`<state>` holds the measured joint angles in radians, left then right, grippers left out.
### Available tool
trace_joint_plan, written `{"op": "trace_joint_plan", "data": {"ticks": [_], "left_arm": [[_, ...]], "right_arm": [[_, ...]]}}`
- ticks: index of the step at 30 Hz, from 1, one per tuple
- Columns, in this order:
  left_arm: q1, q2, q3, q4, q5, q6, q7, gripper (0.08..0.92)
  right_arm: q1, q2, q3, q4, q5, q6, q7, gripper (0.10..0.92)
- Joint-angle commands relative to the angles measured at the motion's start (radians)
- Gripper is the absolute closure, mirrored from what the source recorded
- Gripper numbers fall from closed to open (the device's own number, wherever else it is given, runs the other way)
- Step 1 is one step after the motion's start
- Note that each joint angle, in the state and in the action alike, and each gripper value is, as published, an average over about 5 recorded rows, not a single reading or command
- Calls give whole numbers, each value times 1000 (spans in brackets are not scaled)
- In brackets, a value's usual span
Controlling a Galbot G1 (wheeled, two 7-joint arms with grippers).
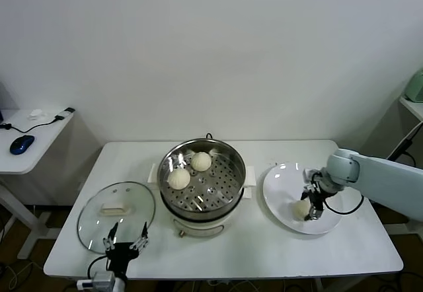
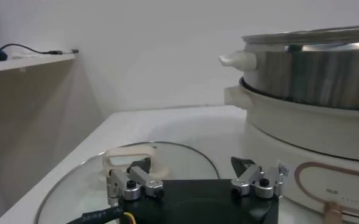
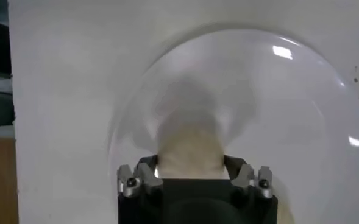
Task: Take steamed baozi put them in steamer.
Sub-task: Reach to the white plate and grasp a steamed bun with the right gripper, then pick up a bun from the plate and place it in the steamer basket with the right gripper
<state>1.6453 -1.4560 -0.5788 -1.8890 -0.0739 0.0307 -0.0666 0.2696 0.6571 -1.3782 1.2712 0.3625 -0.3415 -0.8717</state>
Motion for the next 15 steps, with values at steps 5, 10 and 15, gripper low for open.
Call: {"op": "trace_joint_plan", "data": {"ticks": [5, 10, 15], "left_arm": [[0, -1, 1, -2, 1, -1, 0, 177], [2, -4, 5, -4, 4, -2, 0, 177], [6, -6, 10, -7, 9, -2, 0, 177]], "right_arm": [[221, 10, -86, 23, 30, 44, -60, 363], [566, 126, -288, 9, 145, 128, -155, 364], [753, 276, -304, -5, 220, 263, -236, 364]]}}
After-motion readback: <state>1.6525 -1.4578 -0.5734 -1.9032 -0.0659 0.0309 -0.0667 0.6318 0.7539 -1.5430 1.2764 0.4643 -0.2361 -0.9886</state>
